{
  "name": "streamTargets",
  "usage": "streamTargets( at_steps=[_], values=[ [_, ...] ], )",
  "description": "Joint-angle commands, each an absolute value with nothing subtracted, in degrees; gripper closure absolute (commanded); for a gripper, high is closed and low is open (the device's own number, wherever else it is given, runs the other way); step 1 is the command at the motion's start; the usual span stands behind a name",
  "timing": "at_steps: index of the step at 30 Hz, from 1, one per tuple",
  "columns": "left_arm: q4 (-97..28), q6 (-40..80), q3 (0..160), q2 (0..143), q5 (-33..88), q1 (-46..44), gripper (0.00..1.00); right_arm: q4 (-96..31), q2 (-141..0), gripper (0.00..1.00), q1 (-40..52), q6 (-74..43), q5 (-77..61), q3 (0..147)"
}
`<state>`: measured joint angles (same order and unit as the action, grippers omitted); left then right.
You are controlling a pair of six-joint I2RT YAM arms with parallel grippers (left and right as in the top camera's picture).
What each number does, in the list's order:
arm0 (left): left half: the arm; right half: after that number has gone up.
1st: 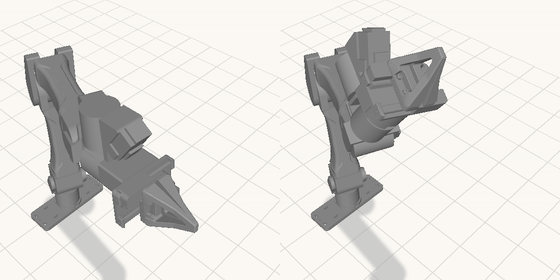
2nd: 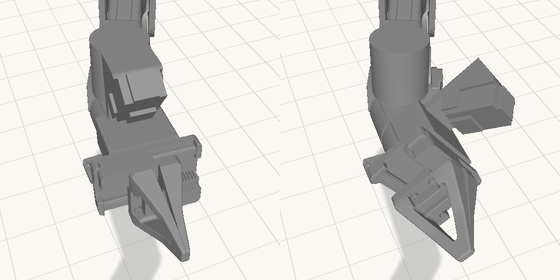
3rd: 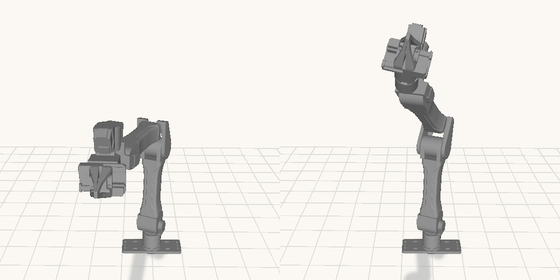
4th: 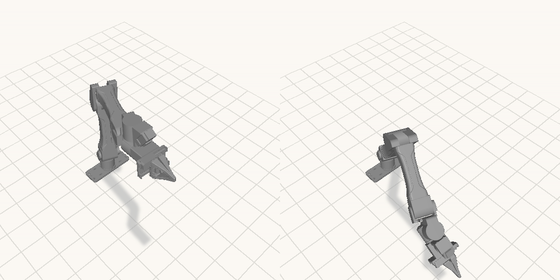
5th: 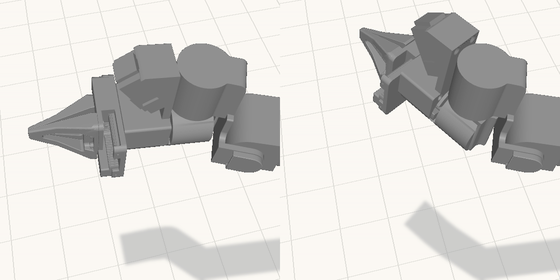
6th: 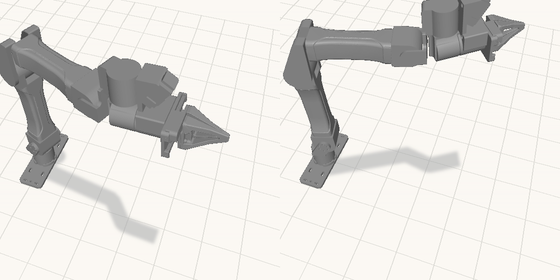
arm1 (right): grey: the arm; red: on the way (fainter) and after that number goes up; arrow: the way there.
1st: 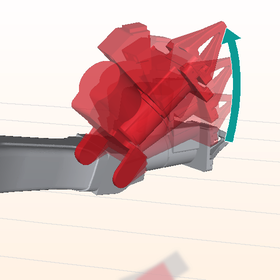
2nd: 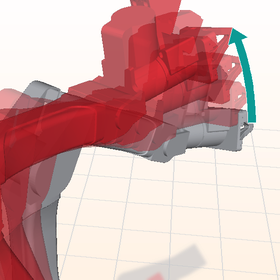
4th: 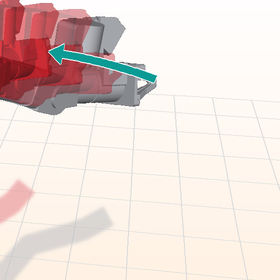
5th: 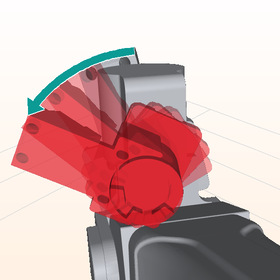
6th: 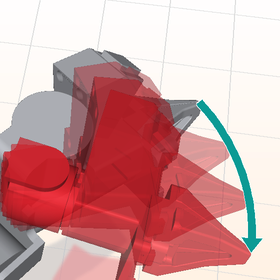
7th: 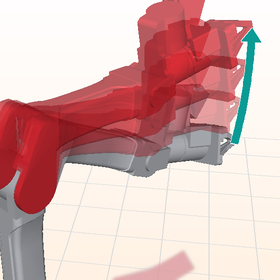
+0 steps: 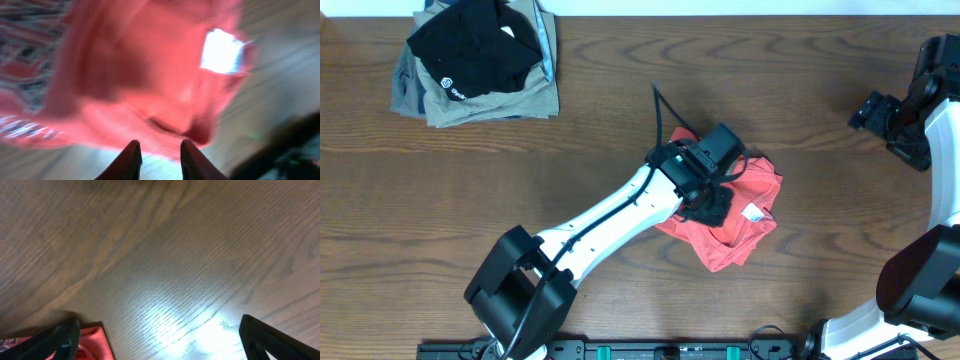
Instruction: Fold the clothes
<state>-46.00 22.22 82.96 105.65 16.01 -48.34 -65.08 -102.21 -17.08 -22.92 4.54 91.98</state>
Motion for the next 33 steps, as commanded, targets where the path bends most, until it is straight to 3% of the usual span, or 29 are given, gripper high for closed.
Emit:
streamTargets(
  at_steps=[1,11,18,33],
  values=[
    [-47.57,20.99,82.78,106.52,11.05,-47.75,0.71,-65.12,-102.13,0.01,-16.86,-22.20,4.93,92.51],
    [-41.87,21.69,80.09,111.83,13.28,-47.94,0.73,-65.12,-102.13,0.01,-16.86,-22.22,4.93,92.51],
    [-41.67,21.67,80.09,117.56,26.61,-48.38,0.94,-65.12,-102.13,0.01,-16.86,-22.22,4.93,92.51],
    [-37.36,22.79,80.27,113.45,26.59,-54.50,0.94,-65.12,-102.13,0.01,-16.86,-22.22,4.93,92.51]
  ],
)
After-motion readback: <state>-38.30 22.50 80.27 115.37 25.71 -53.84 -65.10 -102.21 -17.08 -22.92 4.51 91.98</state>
